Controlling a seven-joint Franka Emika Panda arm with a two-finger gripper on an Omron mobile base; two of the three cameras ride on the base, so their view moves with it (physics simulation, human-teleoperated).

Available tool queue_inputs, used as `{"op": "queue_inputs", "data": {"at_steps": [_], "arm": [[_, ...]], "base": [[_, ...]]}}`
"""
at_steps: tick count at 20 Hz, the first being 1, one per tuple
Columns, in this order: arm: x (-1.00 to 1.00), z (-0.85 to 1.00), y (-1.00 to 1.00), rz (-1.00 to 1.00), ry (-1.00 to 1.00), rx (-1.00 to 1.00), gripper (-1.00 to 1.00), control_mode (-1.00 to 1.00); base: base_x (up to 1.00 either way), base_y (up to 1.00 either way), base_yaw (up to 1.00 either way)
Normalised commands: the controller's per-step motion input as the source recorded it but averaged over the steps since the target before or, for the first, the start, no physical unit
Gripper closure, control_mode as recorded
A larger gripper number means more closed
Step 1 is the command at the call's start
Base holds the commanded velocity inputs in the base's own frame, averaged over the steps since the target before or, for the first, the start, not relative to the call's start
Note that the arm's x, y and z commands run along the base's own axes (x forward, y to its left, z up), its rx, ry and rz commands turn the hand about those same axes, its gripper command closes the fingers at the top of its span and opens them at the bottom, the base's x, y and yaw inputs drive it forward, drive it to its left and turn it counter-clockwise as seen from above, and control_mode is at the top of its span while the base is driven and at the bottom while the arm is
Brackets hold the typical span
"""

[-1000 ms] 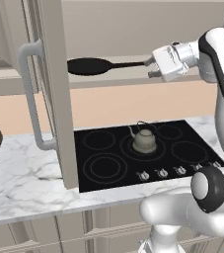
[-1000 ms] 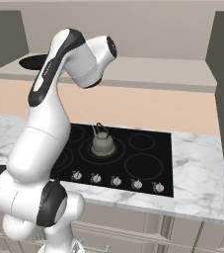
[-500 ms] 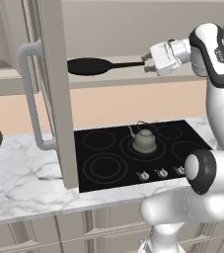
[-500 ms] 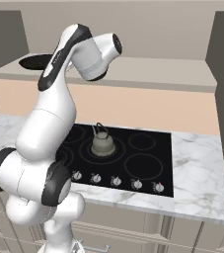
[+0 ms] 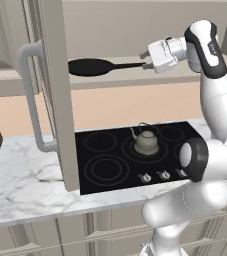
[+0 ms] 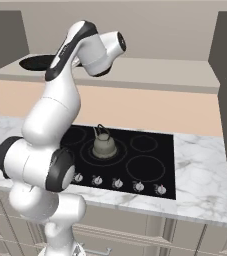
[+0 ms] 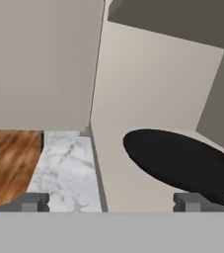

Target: Pick the pan from the cabinet and place it on the stove. Then turn on the stove burner for the pan.

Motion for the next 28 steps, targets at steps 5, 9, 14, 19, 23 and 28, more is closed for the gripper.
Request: {"op": "queue_inputs", "data": {"at_steps": [5,9,14,19,23,28], "arm": [[0.29,0.00,0.00,0.00,0.00,0.00,-1.00,-1.00],[0.28,0.00,0.00,0.00,0.00,0.00,-1.00,-1.00],[0.28,0.00,0.00,0.00,0.00,0.00,-1.00,-1.00],[0.26,0.00,0.00,0.00,0.00,0.00,-1.00,-1.00],[0.21,0.00,0.00,0.01,0.00,0.00,-1.00,-1.00],[0.19,-0.06,0.00,0.03,0.00,-0.02,-1.00,-1.00]], "base": [[0.00,0.00,0.00],[0.00,0.00,0.00],[0.00,0.00,0.00],[0.00,0.00,0.00],[0.00,0.00,0.00],[0.00,0.00,0.00]]}}
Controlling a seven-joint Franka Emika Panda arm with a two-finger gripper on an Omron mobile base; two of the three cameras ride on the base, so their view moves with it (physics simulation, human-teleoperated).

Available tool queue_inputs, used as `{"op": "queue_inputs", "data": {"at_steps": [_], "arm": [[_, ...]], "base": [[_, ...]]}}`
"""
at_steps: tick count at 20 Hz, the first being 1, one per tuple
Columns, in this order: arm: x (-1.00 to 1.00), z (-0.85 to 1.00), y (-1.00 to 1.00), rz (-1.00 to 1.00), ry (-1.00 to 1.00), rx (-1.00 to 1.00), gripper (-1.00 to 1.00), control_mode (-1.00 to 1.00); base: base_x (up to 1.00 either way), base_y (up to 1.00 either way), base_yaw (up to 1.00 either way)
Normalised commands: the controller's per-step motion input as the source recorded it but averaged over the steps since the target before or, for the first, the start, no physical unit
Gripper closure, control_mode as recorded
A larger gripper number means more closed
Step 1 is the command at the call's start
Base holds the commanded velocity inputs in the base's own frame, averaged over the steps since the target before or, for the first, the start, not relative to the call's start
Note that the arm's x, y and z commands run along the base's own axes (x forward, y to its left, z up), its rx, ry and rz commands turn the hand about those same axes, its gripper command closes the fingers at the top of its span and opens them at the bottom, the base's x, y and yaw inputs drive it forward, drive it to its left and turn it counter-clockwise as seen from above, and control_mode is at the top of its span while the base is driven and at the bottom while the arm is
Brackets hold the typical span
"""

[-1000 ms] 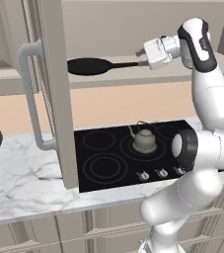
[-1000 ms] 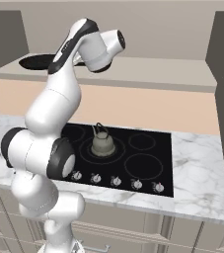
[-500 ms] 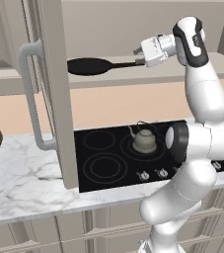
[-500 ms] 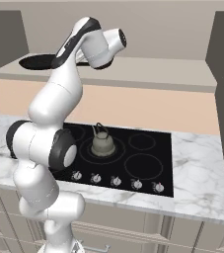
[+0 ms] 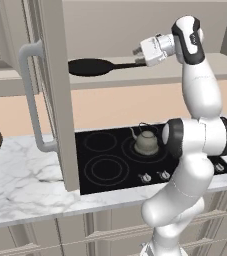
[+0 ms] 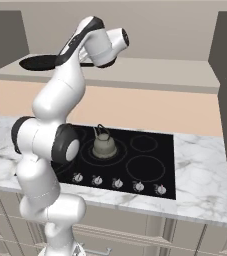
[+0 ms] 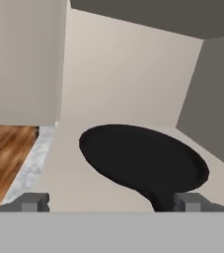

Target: Pick the pan from the cabinet and place it on the stove. Then turn on the stove burner for the pan.

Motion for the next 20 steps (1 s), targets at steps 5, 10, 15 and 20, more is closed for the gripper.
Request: {"op": "queue_inputs", "data": {"at_steps": [5,10,15,20], "arm": [[0.20,-0.15,0.00,0.03,0.00,-0.06,-1.00,-1.00],[0.16,-0.06,0.00,0.02,-0.01,-0.03,-1.00,-1.00],[0.03,0.00,-0.18,0.05,-0.02,0.00,-1.00,-1.00],[0.10,-0.08,-0.02,0.04,-0.02,0.00,-1.00,-1.00]], "base": [[0.00,0.00,0.00],[0.00,0.00,0.00],[0.00,0.00,0.00],[0.00,0.00,0.00]]}}
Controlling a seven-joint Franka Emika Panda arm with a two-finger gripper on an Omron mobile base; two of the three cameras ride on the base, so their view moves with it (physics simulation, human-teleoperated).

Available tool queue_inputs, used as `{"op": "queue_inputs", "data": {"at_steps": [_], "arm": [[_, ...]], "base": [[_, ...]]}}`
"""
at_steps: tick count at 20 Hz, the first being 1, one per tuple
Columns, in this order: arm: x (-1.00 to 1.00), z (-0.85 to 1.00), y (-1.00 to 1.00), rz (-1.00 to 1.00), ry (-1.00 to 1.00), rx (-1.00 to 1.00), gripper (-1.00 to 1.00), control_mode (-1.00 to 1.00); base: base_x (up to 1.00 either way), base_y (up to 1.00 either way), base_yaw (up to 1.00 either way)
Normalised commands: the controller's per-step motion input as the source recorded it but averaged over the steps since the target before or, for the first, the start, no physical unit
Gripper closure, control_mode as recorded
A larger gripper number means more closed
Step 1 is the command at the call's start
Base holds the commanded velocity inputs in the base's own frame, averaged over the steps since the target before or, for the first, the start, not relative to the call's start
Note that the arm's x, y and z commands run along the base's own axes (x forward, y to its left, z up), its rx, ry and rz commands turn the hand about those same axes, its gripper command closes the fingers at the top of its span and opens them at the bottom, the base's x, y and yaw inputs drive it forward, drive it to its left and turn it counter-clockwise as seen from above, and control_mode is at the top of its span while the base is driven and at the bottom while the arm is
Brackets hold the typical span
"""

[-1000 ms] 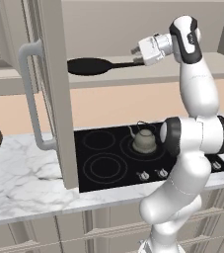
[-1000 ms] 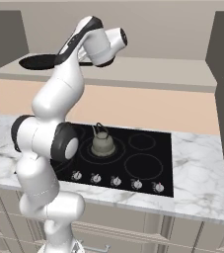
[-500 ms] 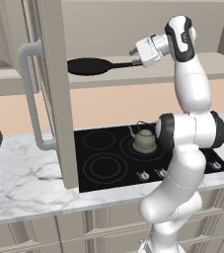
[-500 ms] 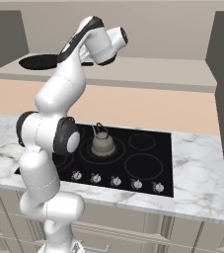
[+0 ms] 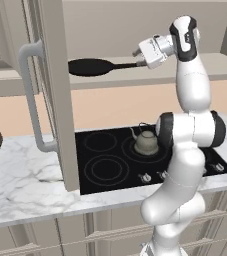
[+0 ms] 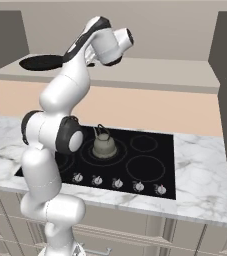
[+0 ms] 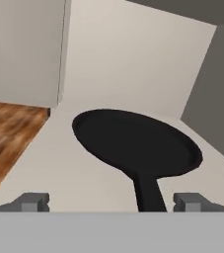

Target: Pick the pan from the cabinet and place it on the stove. Then turn on the stove burner for the pan.

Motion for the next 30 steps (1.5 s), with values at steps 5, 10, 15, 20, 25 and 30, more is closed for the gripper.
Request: {"op": "queue_inputs", "data": {"at_steps": [5,10,15,20,25,30], "arm": [[0.19,-0.10,0.00,0.01,0.00,0.00,-1.00,-1.00],[0.17,-0.07,0.00,0.00,0.00,0.00,-1.00,-1.00],[0.20,-0.08,0.00,0.00,0.00,-0.01,-1.00,-1.00],[0.20,-0.16,0.00,0.00,0.00,-0.05,-1.00,-1.00],[0.19,-0.17,0.00,0.00,0.00,-0.07,-1.00,-1.00],[0.17,-0.14,0.00,0.00,0.00,-0.07,-1.00,-1.00]], "base": [[0.00,0.00,0.00],[0.00,0.00,0.00],[0.00,0.00,0.00],[0.00,0.00,0.00],[0.00,0.00,0.00],[0.00,0.00,0.00]]}}
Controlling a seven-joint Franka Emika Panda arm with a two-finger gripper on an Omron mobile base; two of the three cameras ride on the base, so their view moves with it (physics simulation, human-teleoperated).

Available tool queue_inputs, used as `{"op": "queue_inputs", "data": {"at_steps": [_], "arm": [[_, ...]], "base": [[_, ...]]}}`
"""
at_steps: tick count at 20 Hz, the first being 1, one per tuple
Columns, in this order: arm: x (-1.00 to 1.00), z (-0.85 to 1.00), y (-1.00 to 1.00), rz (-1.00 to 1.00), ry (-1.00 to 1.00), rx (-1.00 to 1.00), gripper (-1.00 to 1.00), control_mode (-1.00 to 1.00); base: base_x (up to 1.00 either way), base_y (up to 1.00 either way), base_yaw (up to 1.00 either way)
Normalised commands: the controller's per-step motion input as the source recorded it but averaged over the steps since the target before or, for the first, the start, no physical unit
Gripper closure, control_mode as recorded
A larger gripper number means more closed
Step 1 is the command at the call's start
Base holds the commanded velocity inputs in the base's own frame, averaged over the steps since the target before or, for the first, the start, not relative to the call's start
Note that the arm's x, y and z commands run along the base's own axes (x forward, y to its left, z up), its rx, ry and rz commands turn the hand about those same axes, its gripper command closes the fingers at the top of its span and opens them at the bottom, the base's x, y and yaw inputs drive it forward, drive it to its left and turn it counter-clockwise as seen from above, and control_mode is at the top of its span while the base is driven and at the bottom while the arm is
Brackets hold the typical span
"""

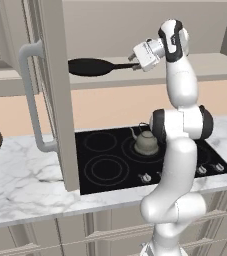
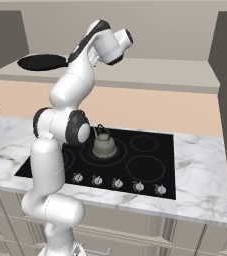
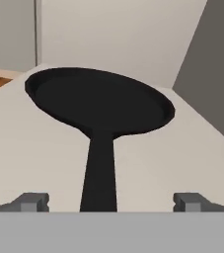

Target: Pick the pan from the cabinet and place it on the stove. Then turn on the stove burner for the pan.

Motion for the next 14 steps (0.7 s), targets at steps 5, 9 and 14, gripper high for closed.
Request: {"op": "queue_inputs", "data": {"at_steps": [5,9,14], "arm": [[0.06,-0.13,0.00,0.00,0.00,-0.05,-1.00,-1.00],[0.00,-0.11,0.00,0.00,0.00,-0.01,-1.00,-1.00],[0.00,-0.18,0.00,0.00,0.00,-0.02,-1.00,-1.00]], "base": [[0.00,0.00,0.00],[0.00,0.00,0.00],[0.00,0.00,0.00]]}}
